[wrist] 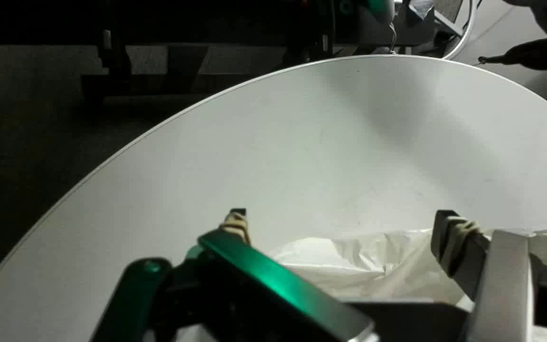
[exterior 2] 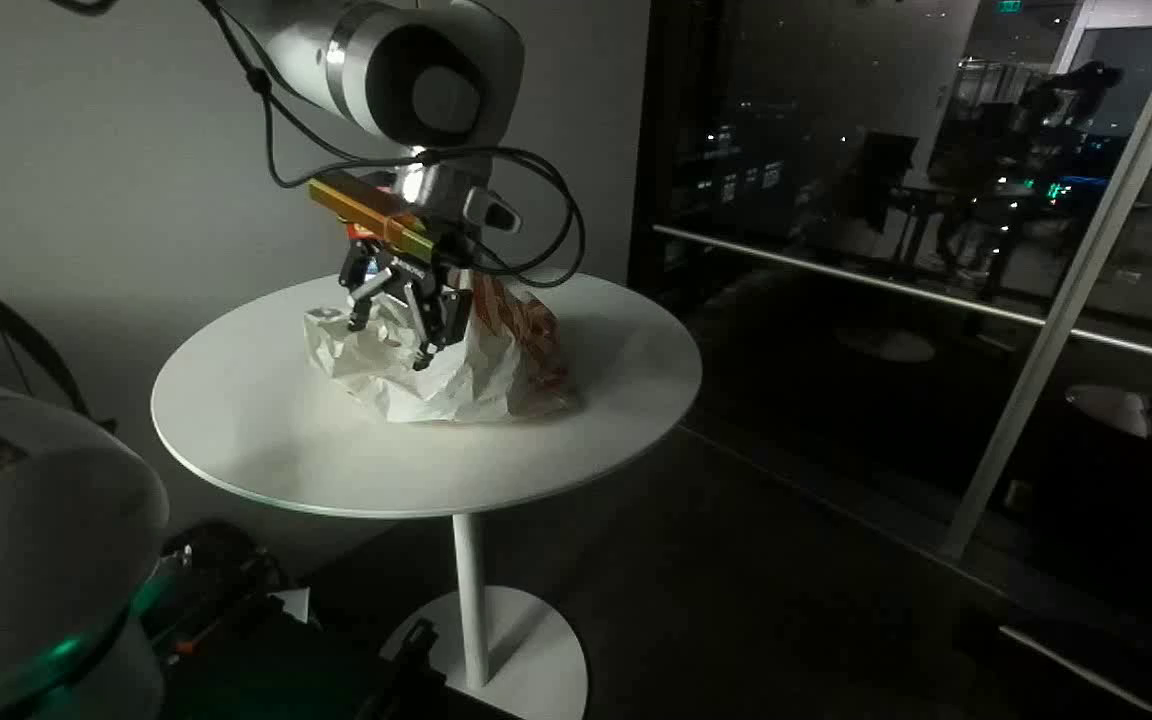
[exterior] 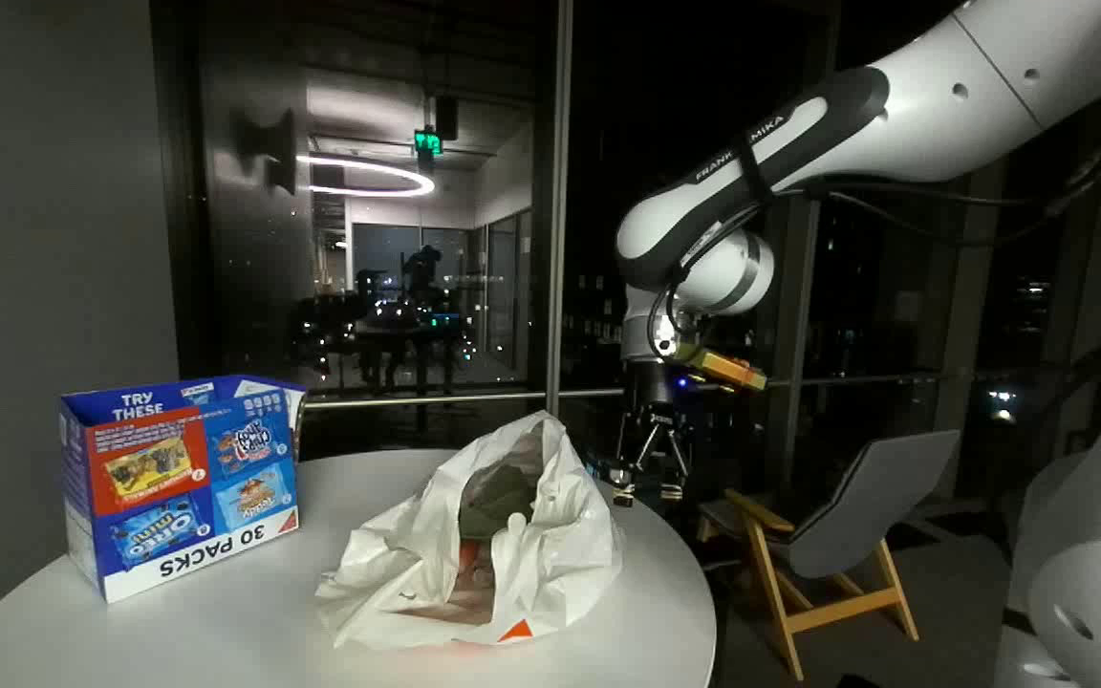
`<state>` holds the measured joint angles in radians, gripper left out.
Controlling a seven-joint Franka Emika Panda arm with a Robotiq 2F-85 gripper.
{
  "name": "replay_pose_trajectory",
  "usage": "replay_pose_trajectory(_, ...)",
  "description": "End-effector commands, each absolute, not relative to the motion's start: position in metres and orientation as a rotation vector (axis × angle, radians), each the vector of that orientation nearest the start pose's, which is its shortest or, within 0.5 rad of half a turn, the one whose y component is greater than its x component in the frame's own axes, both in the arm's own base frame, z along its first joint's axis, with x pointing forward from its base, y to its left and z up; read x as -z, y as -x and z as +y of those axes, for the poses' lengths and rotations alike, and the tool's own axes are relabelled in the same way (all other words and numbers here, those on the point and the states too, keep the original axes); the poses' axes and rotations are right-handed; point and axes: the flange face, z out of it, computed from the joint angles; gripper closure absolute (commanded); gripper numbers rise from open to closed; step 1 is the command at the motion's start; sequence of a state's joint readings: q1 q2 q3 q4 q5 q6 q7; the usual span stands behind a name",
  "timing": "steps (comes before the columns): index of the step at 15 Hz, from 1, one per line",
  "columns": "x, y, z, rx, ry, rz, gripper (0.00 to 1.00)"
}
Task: Remove the contents from the plastic bag and put them on the table.
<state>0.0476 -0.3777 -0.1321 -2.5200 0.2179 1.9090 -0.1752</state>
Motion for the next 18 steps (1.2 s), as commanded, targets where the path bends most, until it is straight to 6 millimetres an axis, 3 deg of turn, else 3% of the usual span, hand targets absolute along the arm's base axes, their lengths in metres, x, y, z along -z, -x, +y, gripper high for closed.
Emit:
replay_pose_trajectory(1, -0.397, -0.39, -0.017, -0.293, 2.855, -0.012, 0.0)
replay_pose_trajectory(10, -0.399, -0.392, -0.017, -0.284, 2.857, -0.013, 0.0)
replay_pose_trajectory(13, -0.413, -0.384, 0.015, -0.269, 2.845, 0.003, 0.0)
replay_pose_trajectory(18, -0.462, -0.359, 0.077, -0.146, 2.868, 0.046, 0.0)
